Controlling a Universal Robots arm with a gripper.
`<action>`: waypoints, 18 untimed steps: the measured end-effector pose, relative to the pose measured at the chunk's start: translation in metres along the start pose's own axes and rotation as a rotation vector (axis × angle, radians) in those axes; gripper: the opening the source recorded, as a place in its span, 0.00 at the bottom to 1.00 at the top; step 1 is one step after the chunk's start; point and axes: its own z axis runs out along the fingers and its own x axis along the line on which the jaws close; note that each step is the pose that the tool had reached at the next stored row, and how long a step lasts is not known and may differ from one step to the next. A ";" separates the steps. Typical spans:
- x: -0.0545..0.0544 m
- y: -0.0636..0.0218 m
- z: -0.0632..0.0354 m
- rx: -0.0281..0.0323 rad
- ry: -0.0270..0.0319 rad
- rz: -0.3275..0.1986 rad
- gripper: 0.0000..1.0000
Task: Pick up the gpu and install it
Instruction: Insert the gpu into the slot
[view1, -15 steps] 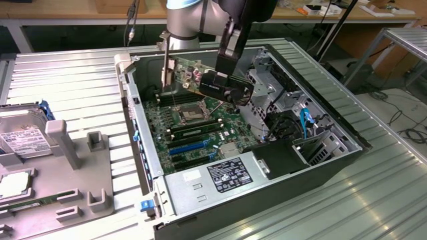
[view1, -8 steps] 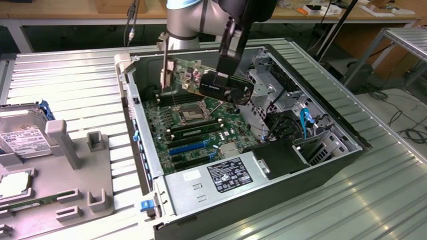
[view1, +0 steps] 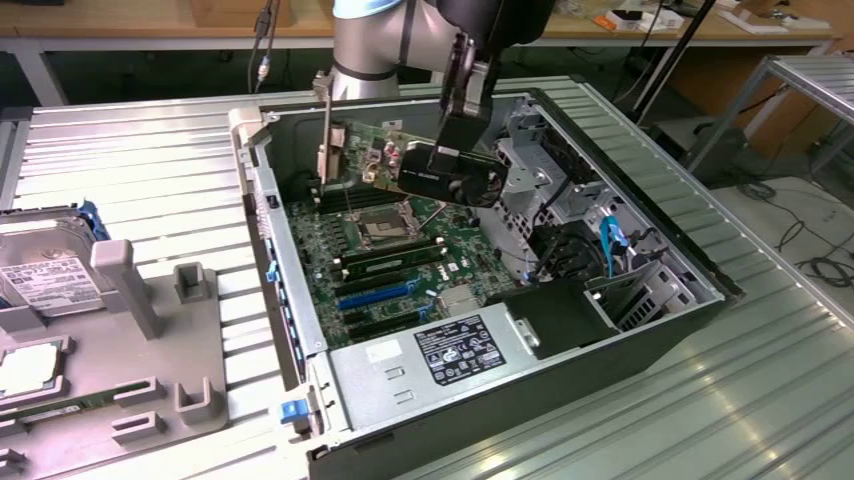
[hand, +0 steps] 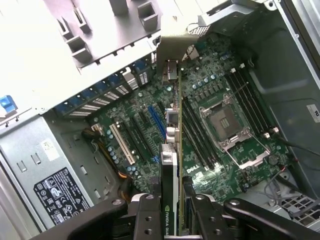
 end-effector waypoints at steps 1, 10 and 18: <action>0.000 0.0000 0.0000 -0.0001 0.0003 -0.005 0.27; 0.000 0.0000 0.0000 -0.0016 0.0040 -0.090 0.27; 0.000 0.0000 0.0000 -0.0031 0.0077 -0.172 0.27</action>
